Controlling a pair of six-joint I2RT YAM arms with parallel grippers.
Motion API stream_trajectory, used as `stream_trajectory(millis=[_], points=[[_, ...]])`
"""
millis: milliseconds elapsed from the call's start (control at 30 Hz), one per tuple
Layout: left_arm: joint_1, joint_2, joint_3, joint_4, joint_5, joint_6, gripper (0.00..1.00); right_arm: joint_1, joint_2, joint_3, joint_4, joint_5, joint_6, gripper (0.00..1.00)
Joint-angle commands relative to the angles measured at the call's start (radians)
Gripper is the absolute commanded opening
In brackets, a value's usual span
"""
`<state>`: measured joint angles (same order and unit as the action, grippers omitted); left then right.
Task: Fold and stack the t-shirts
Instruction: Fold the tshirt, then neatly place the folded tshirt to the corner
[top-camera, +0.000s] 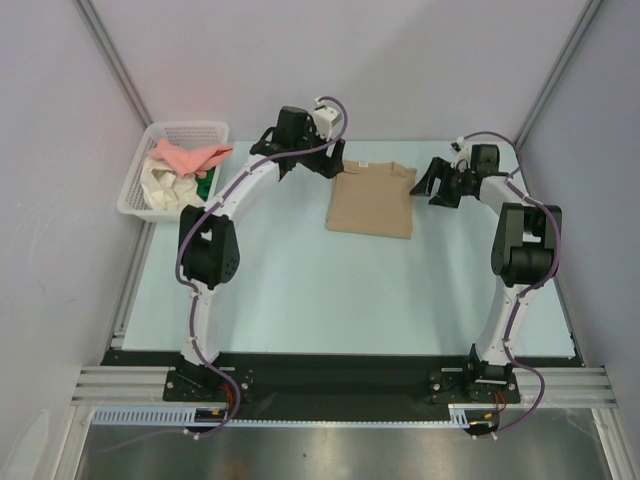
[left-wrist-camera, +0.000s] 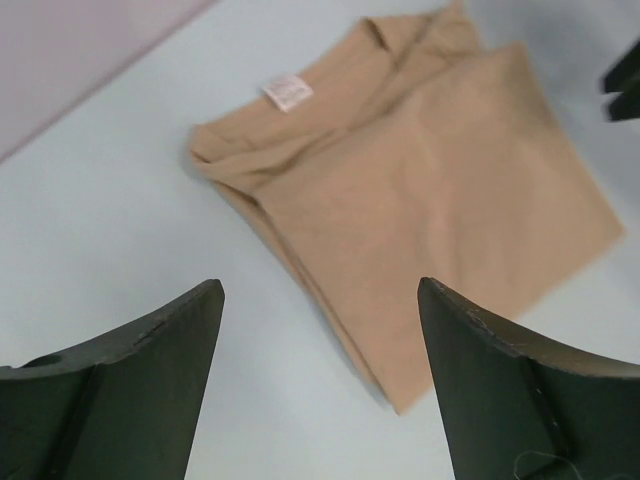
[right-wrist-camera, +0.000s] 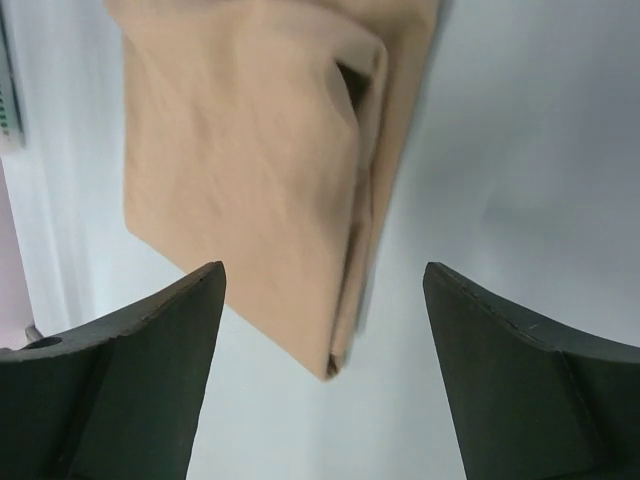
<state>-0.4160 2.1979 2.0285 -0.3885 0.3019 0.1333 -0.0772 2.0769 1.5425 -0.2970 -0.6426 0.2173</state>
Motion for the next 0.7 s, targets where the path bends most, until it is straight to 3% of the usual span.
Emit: stream_trajectory(millis=[0, 133, 367, 667], points=[[0.008, -0.044, 0.025, -0.25, 0.215, 0.037, 0.84, -0.004, -0.017, -0.068, -0.025, -0.052, -0.024, 0.85], [0.022, -0.032, 0.006, -0.377, 0.261, 0.012, 0.82, 0.005, 0.023, -0.061, -0.037, -0.074, -0.016, 0.84], [0.045, -0.087, -0.166, -0.312, 0.272, -0.055, 0.81, 0.025, 0.136, 0.028, -0.053, -0.092, 0.004, 0.8], [0.045, -0.106, -0.186, -0.323, 0.209, -0.043, 0.82, 0.048, 0.235, 0.085, -0.042, -0.111, 0.014, 0.57]])
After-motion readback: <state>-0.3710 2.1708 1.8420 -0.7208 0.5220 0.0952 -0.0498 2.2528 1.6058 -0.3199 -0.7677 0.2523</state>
